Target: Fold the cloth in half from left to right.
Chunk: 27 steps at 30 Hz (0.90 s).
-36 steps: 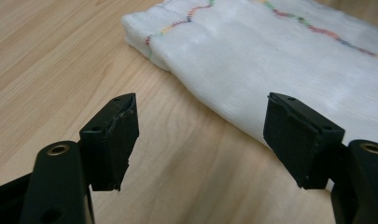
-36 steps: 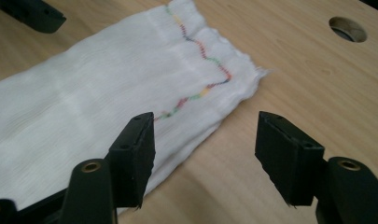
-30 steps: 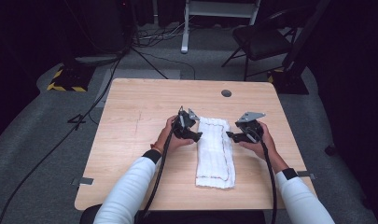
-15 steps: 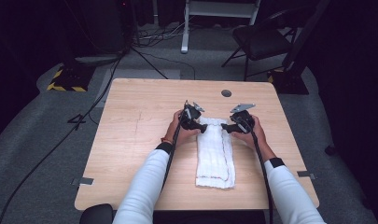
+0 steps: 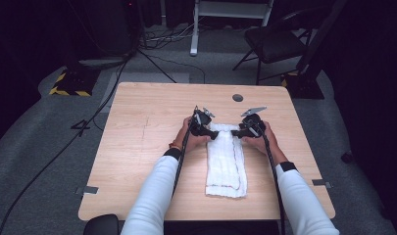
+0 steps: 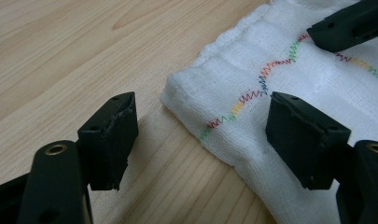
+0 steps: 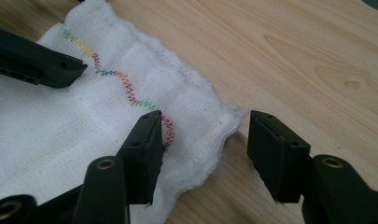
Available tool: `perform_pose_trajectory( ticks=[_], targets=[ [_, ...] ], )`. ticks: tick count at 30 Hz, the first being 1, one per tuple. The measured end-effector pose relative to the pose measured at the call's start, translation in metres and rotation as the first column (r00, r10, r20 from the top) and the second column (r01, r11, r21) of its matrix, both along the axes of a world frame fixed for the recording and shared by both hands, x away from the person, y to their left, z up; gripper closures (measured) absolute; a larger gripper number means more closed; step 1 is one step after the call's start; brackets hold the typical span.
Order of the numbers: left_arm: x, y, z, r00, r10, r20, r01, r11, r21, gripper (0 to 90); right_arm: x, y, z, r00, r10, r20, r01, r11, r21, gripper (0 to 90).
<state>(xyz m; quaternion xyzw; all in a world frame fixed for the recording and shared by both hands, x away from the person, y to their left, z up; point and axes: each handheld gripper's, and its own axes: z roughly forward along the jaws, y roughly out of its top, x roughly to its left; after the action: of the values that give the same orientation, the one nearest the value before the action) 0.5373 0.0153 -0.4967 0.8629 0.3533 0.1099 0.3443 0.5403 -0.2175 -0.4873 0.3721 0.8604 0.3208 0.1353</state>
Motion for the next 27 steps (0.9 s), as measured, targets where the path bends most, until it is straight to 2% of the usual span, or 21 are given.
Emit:
perform_pose_trajectory(
  ticks=[2, 5, 9, 12, 14, 17, 21, 24, 27],
  targets=[
    [0.000, 0.000, 0.000, 1.0000, -0.009, 0.002, 0.009, 1.0000, 0.000, 25.8, 0.003, -0.001, 0.000, 0.9996, 0.004, -0.026, -0.004, 0.9999, 0.011, 46.1],
    [0.000, 0.000, 0.001, 0.9994, -0.035, 0.004, 0.035, 0.9994, 0.000, 30.2, 0.005, -0.002, 0.000, 0.9993, 0.021, -0.031, -0.021, 0.9997, 0.014, 47.1],
    [0.001, 0.000, 0.002, 0.9967, -0.080, -0.008, 0.080, 0.9968, -0.002, 37.5, 0.005, 0.002, 0.002, 0.9979, 0.045, -0.047, -0.045, 0.9989, 0.012, 58.2],
    [0.001, -0.002, 0.004, 0.9964, -0.083, -0.017, 0.083, 0.9965, 0.003, 42.3, 0.005, 0.004, 0.003, 0.9958, 0.065, -0.064, -0.064, 0.9978, 0.016, 65.9],
    [0.000, -0.003, 0.005, 0.9953, -0.094, -0.023, 0.095, 0.9955, 0.010, 45.5, 0.003, 0.004, 0.003, 0.9965, 0.061, -0.058, -0.059, 0.9979, 0.025, 68.3],
    [0.000, -0.003, 0.005, 0.9931, -0.113, -0.033, 0.112, 0.9936, -0.017, 57.3, 0.000, 0.005, 0.002, 0.9968, 0.058, -0.054, -0.057, 0.9978, 0.035, 75.8],
    [0.000, -0.003, 0.005, 0.9921, -0.117, -0.045, 0.115, 0.9926, -0.041, 69.2, -0.003, 0.011, 0.005, 0.9973, 0.067, -0.031, -0.067, 0.9976, -0.016, 79.7],
    [0.001, -0.004, 0.005, 0.9914, -0.125, -0.037, 0.124, 0.9917, -0.035, 74.7, -0.005, 0.012, 0.004, 0.9979, 0.064, -0.008, -0.065, 0.9977, -0.021, 81.5],
    [0.002, -0.007, 0.006, 0.9940, -0.109, -0.013, 0.109, 0.9940, -0.010, 77.8, -0.005, 0.011, 0.003, 0.9988, 0.047, 0.012, -0.047, 0.9988, -0.017, 82.8]
  ],
)
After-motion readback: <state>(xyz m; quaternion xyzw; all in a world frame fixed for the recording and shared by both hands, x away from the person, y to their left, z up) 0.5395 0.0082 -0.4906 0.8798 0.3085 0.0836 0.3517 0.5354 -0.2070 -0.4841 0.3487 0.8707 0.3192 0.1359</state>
